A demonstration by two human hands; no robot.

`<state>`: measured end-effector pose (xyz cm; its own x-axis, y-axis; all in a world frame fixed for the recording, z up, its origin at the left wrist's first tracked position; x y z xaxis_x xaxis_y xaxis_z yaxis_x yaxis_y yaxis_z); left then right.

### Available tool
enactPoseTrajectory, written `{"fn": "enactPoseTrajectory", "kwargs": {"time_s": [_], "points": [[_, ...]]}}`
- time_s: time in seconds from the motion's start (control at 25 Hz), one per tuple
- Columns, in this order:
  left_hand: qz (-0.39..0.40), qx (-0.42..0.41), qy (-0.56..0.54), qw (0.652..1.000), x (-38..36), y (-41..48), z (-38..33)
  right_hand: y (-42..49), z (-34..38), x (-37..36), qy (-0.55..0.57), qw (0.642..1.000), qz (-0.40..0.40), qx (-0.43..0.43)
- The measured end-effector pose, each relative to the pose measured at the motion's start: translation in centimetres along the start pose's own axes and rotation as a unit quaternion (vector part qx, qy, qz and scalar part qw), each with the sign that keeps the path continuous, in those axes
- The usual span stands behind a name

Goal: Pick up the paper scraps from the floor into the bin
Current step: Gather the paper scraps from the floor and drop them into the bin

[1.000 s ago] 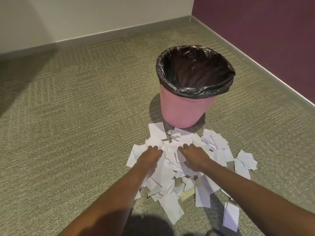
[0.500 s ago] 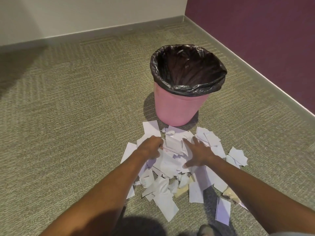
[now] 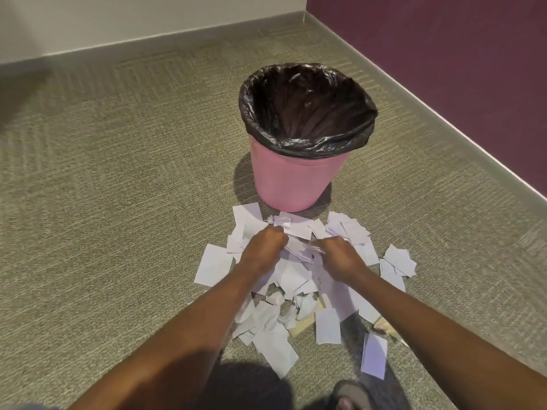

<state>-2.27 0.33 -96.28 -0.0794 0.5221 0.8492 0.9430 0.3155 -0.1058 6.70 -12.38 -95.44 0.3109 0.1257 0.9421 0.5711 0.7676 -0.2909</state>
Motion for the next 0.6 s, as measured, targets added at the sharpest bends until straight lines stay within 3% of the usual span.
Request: {"fn": "enactPoseTrajectory", "kwargs": {"time_s": [0.12,0.32,0.6], "points": [[-0.039,0.008,-0.065,0.997,2.9,-0.1,0.0,-0.7,-1.2,1.6,0.064,0.997,-0.033,-0.036],[-0.036,0.02,-0.116,0.992,8.4,-0.7,-1.3,-2.8,-2.8,7.1,0.163,0.982,-0.062,-0.069],[-0.108,0.029,-0.195,0.974,22.7,-1.0,-7.3,-6.8,-2.0,21.7,0.348,0.91,-0.193,-0.114]]}}
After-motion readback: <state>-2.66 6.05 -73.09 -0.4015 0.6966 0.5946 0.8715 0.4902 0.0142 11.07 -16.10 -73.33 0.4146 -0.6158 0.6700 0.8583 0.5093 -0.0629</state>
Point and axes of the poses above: each hand's wrist, its own y-axis towards the middle knuckle, its own x-axis out of the back of the hand, z = x × y, the point moved 7 cm from there along y, towards the middle knuckle, and after that the axes turned 9 degrees about -y, right-handed, at the moved point
